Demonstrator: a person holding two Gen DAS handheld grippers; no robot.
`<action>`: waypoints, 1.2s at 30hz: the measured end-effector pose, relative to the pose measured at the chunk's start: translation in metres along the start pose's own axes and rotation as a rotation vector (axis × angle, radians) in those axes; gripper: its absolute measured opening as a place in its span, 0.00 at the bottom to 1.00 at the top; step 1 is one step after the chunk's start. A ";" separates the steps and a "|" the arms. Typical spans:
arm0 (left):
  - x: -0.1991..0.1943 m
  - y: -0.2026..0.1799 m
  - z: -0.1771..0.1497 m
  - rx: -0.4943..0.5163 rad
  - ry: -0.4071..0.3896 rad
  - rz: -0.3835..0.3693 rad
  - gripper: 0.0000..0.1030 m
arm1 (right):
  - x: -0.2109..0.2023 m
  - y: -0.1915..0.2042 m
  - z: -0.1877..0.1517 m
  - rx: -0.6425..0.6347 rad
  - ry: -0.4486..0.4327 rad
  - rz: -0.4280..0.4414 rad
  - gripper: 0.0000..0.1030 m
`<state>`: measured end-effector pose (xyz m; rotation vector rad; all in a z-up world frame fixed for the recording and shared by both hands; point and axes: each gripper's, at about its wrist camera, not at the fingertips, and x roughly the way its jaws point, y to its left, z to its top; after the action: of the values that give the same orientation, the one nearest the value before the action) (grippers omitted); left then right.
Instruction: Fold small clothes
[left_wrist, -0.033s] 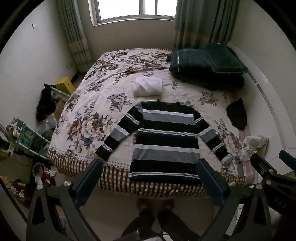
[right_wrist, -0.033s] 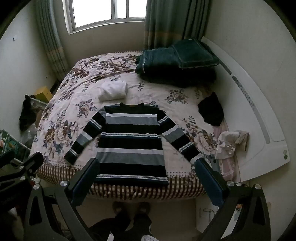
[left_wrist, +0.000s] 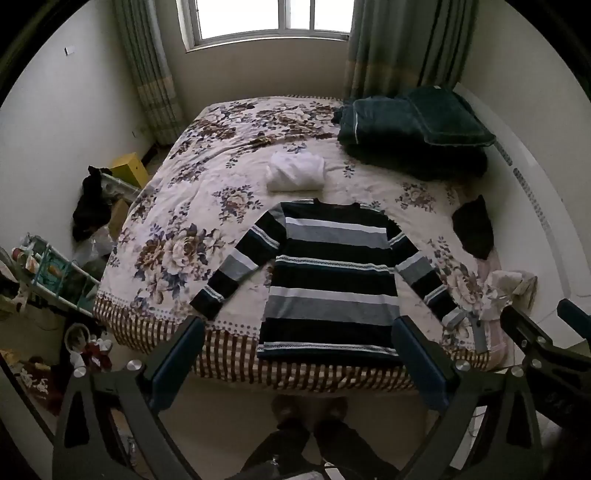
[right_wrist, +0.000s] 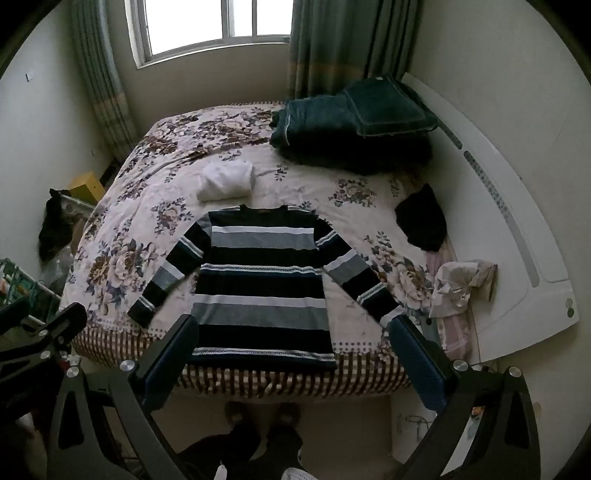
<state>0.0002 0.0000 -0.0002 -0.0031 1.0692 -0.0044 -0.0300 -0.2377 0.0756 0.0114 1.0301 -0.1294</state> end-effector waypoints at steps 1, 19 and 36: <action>0.000 0.000 0.000 -0.001 -0.003 -0.002 1.00 | 0.000 0.000 0.000 0.001 -0.002 0.001 1.00; 0.000 0.000 0.000 -0.010 -0.003 -0.016 1.00 | -0.002 -0.001 0.003 -0.001 -0.007 -0.002 1.00; 0.000 0.000 0.000 -0.013 -0.004 -0.023 1.00 | -0.005 -0.003 0.005 -0.002 -0.010 -0.002 1.00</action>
<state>-0.0004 0.0002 0.0000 -0.0275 1.0651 -0.0179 -0.0288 -0.2403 0.0827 0.0081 1.0207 -0.1303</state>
